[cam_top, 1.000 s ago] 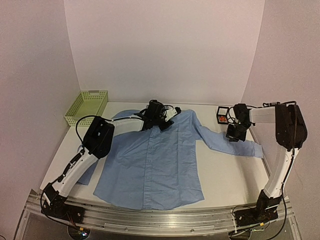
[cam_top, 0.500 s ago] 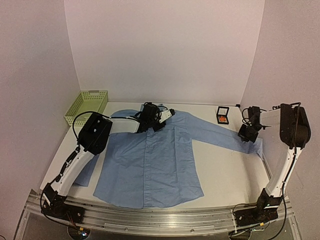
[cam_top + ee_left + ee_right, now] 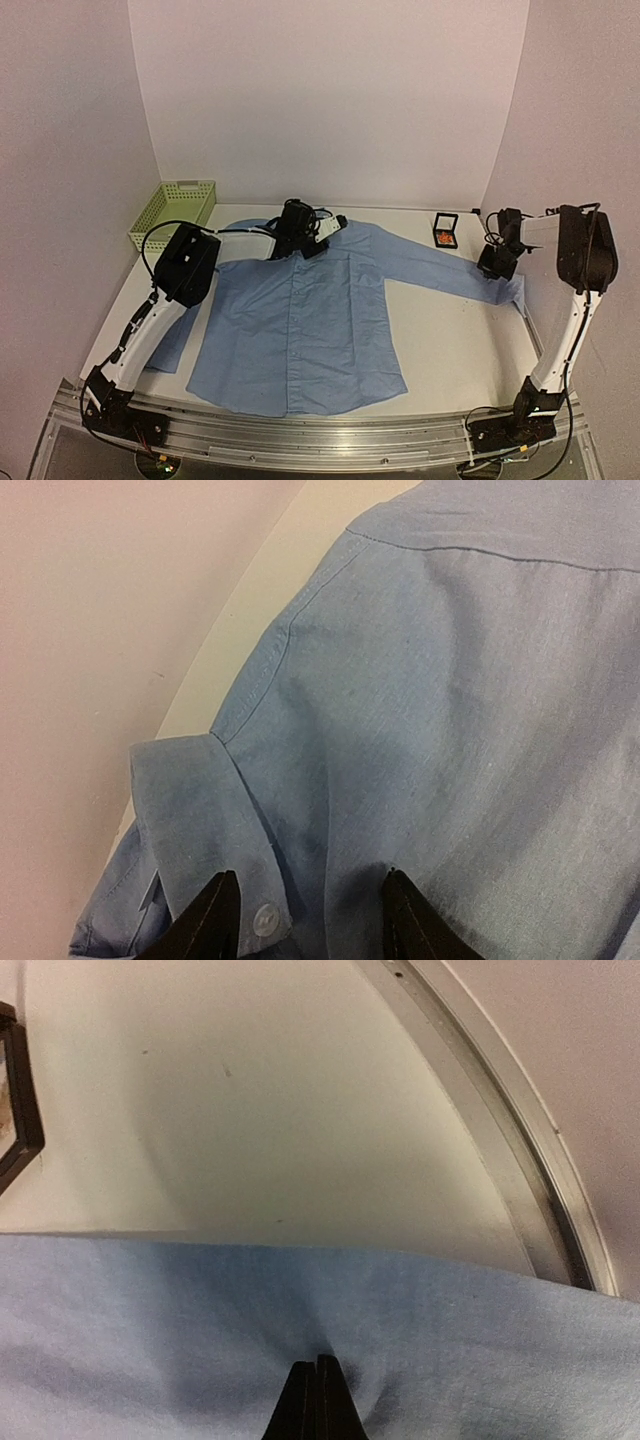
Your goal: Pin the brooch onto the clothing
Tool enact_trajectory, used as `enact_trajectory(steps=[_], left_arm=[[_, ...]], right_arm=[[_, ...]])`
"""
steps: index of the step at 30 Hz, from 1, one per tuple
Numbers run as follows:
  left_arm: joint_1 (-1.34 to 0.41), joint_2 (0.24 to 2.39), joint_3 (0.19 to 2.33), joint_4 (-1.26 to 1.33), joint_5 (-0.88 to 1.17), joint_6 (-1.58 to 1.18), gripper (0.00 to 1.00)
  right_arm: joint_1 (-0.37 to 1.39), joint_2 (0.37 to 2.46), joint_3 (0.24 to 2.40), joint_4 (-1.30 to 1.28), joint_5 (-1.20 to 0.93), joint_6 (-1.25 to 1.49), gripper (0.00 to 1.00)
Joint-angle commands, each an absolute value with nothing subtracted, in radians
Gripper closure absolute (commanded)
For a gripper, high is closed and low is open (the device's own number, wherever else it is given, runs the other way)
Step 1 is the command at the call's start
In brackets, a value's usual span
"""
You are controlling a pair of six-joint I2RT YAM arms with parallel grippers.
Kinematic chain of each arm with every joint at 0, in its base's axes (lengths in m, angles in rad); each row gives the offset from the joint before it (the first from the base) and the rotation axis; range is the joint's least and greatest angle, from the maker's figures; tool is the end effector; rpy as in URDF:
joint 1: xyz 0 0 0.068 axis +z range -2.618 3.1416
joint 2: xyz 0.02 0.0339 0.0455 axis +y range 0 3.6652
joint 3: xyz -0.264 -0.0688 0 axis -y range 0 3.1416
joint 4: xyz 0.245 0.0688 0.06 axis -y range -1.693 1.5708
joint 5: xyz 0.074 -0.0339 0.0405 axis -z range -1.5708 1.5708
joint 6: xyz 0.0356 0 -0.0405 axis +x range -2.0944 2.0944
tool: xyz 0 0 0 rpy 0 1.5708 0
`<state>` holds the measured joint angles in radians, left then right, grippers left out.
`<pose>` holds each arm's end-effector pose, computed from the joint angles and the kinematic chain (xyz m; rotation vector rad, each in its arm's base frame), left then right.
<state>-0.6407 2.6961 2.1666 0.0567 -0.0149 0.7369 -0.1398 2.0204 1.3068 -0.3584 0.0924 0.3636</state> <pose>0.4794 -0.3568 0.1054 1.2922 1.5842 0.0753 0.4071 -0.0606 0.1401 0.6865 2.5448 -0.0461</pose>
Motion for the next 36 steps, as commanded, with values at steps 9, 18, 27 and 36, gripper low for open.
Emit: enact_trajectory(steps=[9,18,27,36], left_arm=[[-0.585,2.292,2.131,-0.381,0.178,0.707,0.43],[-0.425,1.708,1.459,-0.694,0.09,0.622,0.32],[-0.051,1.471,1.049,-0.798,-0.107,0.575,0.18],[-0.039,1.467,0.805,-0.637,-0.105,0.495,0.24]], right_arm=[[0.062,1.892,1.481,-0.436,0.092,0.363,1.0],[0.388,1.829,1.431,-0.394,0.063,0.373,0.97],[0.722,1.898,1.399,-0.373,-0.017,0.326,0.96],[0.827,1.978,1.291,-0.297,-0.097,0.367,0.99]])
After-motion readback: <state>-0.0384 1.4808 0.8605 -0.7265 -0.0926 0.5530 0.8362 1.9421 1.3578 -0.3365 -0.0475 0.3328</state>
